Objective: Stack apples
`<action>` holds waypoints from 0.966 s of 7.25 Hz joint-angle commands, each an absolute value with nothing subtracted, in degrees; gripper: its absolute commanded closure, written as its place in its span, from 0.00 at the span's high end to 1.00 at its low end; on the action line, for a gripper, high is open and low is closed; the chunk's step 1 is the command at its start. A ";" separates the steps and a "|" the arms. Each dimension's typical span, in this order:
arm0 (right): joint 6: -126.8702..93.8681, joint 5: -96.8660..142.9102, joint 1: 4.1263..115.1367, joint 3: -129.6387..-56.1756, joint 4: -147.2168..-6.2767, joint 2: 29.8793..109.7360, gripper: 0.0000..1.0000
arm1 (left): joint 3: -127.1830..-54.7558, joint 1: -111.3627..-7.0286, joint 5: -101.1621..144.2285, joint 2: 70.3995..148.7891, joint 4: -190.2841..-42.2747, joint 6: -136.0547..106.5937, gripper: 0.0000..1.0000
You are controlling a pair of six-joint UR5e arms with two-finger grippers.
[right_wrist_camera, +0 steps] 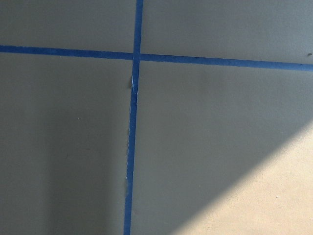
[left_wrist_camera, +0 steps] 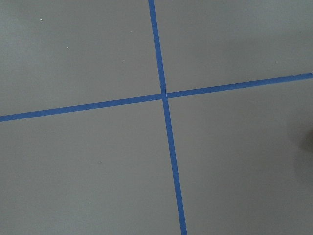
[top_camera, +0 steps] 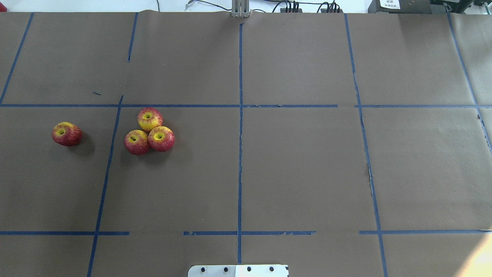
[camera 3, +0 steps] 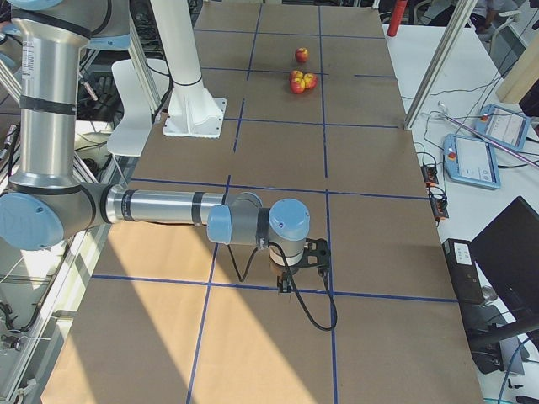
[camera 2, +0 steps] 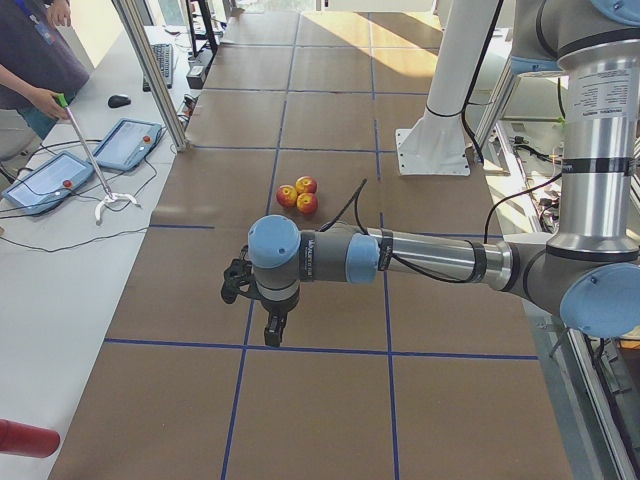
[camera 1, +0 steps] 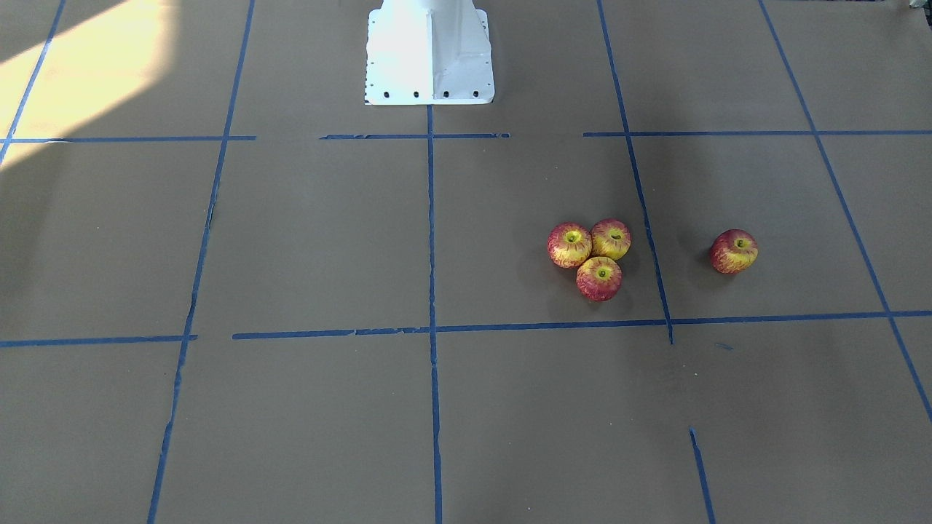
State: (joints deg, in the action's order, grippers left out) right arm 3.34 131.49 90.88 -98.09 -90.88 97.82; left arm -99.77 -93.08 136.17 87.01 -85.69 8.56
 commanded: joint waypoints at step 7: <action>3.34 131.48 90.88 -98.09 -90.88 97.82 1.00 | -100.46 -90.89 136.14 90.68 -85.96 7.83 1.00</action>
State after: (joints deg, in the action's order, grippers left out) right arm 3.34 131.48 90.88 -98.09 -90.88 97.82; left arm -100.29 -92.20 136.21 88.91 -85.86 8.34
